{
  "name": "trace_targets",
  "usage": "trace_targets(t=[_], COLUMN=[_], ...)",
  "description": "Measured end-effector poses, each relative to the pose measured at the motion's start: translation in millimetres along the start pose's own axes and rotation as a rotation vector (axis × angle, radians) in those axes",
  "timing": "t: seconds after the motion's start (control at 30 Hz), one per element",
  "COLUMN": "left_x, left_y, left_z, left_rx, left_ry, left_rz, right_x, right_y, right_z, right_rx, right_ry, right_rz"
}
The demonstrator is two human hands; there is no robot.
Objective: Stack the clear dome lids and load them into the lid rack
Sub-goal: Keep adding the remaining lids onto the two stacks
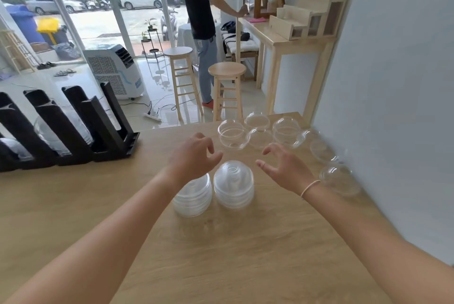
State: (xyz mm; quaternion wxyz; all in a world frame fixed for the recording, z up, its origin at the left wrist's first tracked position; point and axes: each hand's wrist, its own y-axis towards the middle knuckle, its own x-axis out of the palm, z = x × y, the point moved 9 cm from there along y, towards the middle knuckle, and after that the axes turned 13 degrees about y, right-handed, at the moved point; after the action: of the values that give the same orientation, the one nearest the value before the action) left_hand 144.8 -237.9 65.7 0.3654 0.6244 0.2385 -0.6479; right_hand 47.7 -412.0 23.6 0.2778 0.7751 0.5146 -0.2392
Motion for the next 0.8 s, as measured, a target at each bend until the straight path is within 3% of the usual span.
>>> trace_targets(t=[0.27,0.6,0.8], left_x=[35,97,131], left_y=[30,65,81], left_z=[101,230,271], left_rx=[0.178,0.476,0.539], left_ry=[-0.124,0.104,0.242], left_rz=[-0.042,-0.125,-0.105], right_x=[-61,-87,-87], right_y=[-34,-78,-90], right_z=[87,160,162], right_rx=[0.178,0.349,0.257], right_ry=[-0.167,-0.282,-0.177], right_rz=[0.096,0.1,0.148])
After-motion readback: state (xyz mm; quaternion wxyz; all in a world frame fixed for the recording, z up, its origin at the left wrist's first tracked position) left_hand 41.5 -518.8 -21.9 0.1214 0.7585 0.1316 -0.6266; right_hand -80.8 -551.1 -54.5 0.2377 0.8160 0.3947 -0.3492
